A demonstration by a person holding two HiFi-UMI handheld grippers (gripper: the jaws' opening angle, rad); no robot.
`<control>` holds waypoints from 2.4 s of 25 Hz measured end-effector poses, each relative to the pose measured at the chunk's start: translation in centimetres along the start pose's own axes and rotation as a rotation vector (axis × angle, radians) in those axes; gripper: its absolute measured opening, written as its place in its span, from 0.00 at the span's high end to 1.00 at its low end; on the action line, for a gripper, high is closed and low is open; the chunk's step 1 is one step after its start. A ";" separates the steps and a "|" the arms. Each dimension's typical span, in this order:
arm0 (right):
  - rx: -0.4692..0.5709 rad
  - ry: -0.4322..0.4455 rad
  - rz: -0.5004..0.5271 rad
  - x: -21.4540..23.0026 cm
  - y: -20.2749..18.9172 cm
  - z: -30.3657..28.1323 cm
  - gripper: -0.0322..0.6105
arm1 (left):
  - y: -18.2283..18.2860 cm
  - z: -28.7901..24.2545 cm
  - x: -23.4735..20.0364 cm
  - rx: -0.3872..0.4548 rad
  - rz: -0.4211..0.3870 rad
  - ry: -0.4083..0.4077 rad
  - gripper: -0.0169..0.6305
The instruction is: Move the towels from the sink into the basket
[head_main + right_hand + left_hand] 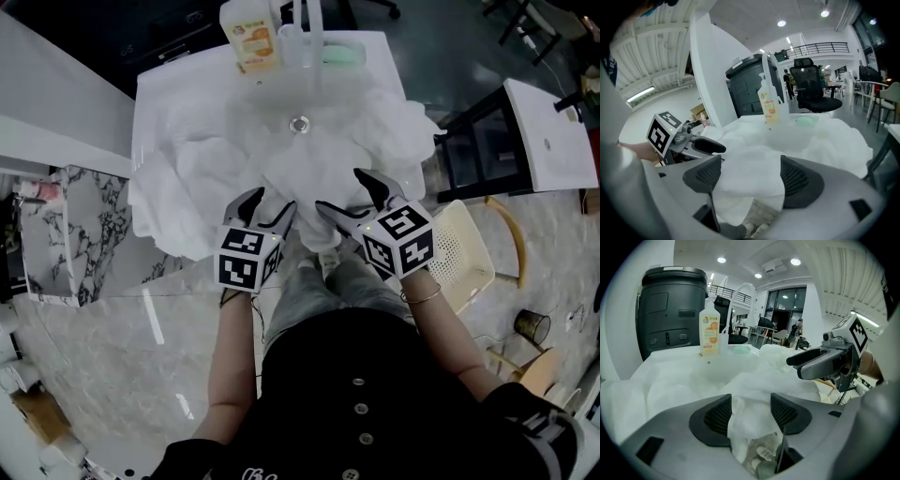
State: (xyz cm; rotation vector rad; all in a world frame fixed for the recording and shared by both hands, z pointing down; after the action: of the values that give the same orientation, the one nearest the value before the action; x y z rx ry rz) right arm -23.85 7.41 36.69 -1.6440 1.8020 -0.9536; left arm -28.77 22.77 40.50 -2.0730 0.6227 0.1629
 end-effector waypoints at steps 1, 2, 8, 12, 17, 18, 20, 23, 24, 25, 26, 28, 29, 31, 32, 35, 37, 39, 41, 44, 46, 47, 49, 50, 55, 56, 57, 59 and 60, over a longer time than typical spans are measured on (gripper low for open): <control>-0.009 0.003 -0.006 0.1 -0.1 -0.2 0.36 | -0.1 -0.2 0.0 -0.001 0.005 -0.002 0.61; -0.015 0.008 -0.015 0.2 -0.2 -0.4 0.35 | -0.1 -0.4 -0.1 -0.001 0.012 -0.004 0.61; -0.069 0.021 -0.034 0.2 -1.3 -2.0 0.33 | -0.7 -1.0 -0.4 -0.002 0.035 -0.006 0.61; -0.123 0.014 -0.050 0.2 -2.7 -2.9 0.29 | -1.3 -1.3 -0.6 -0.026 0.032 -0.003 0.61; -0.155 0.014 -0.029 0.2 -3.5 -3.7 0.26 | -1.6 -1.6 -0.7 -0.039 0.037 -0.005 0.61; -0.164 0.017 -0.016 0.1 -3.6 -3.9 0.26 | -1.6 -1.7 -0.7 -0.047 0.035 -0.006 0.61; -0.190 0.024 0.002 -0.2 -4.0 -4.2 0.27 | -1.8 -1.8 -0.7 -0.061 0.028 -0.005 0.61; -0.225 0.043 -0.007 -0.7 -4.4 -4.6 0.32 | -2.0 -1.9 -0.7 -0.072 0.021 -0.008 0.61; -0.230 0.054 -0.011 -0.9 -4.5 -4.7 0.34 | -2.1 -1.9 -0.8 -0.074 0.022 -0.010 0.61; -0.232 0.066 -0.014 -1.1 -4.5 -4.8 0.37 | -2.1 -1.9 -0.8 -0.076 0.022 -0.011 0.62; -0.232 0.077 -0.016 -1.2 -4.5 -4.8 0.40 | -2.1 -1.9 -0.8 -0.077 0.020 -0.014 0.63; -0.231 0.087 -0.022 -1.4 -4.5 -4.7 0.45 | -2.1 -2.0 -0.8 -0.081 0.015 -0.023 0.64; -0.230 0.087 -0.025 -1.5 -4.5 -4.6 0.48 | -2.1 -2.0 -0.7 -0.083 0.012 -0.030 0.65; -0.222 0.088 -0.030 -1.6 -4.5 -4.5 0.52 | -2.1 -2.1 -0.6 -0.088 0.001 -0.047 0.69; -0.214 0.088 -0.033 -1.6 -4.6 -4.3 0.53 | -2.1 -2.1 -0.5 -0.089 -0.006 -0.055 0.72; -0.188 0.087 -0.039 -1.6 -4.7 -3.9 0.60 | -2.0 -2.0 -0.3 -0.083 -0.020 -0.075 0.75; -0.178 0.080 -0.037 -1.7 -4.7 -3.6 0.65 | -2.0 -1.9 -0.1 -0.073 -0.020 -0.091 0.80; -0.170 0.070 -0.030 -1.8 -4.7 -3.3 0.68 | -2.0 -1.7 0.2 -0.060 -0.017 -0.103 0.83; -0.162 0.054 -0.022 -2.0 -4.7 -2.9 0.70 | -2.0 -1.4 0.6 -0.045 -0.014 -0.113 0.85; -0.142 0.029 -0.022 -2.2 -4.7 -2.0 0.75 | -1.9 -0.9 1.4 -0.023 -0.017 -0.125 0.87; -0.130 0.012 -0.027 -2.3 -4.8 -1.3 0.77 | -1.7 -0.8 2.3 -0.012 -0.032 -0.140 0.89; -0.125 0.001 -0.029 -2.4 -4.9 -0.9 0.77 | -1.7 -0.8 2.7 -0.008 -0.042 -0.152 0.89; -0.115 -0.018 -0.035 -2.7 -5.2 0.0 0.78 | -1.9 -0.5 3.6 -0.006 -0.063 -0.175 0.89; -0.110 -0.025 -0.038 -2.9 -5.4 0.5 0.79 | -2.0 -0.3 4.0 -0.005 -0.071 -0.184 0.89; -0.068 -0.064 -0.049 -3.8 -5.5 3.0 0.80 | -2.0 0.8 5.9 0.027 -0.091 -0.231 0.90; -0.058 -0.072 -0.051 -4.0 -5.5 3.6 0.80 | -1.9 1.0 6.3 0.030 -0.101 -0.243 0.90; -0.046 -0.079 -0.054 -4.2 -5.5 4.1 0.81 | -1.8 1.1 6.6 0.034 -0.112 -0.258 0.90; -0.020 -0.095 -0.062 -4.3 -5.5 5.3 0.81 | -1.5 1.4 7.4 0.044 -0.134 -0.292 0.90; -0.007 -0.105 -0.067 -4.4 -5.5 5.9 0.81 | -1.2 1.5 7.7 0.050 -0.144 -0.310 0.90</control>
State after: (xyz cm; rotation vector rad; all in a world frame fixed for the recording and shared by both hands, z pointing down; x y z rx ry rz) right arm -15.32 10.70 36.92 -1.7354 1.6917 -0.8735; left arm -21.32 21.76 37.90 -1.9824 0.2853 0.3727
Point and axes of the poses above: the fingertips, and each gripper's own axes: z backward along the fingers, x to its right, y out of its top, the point moved 6 cm from there along z, backward along the fingers, and after that the axes turned 15 degrees about -y, right-handed, at the moved point
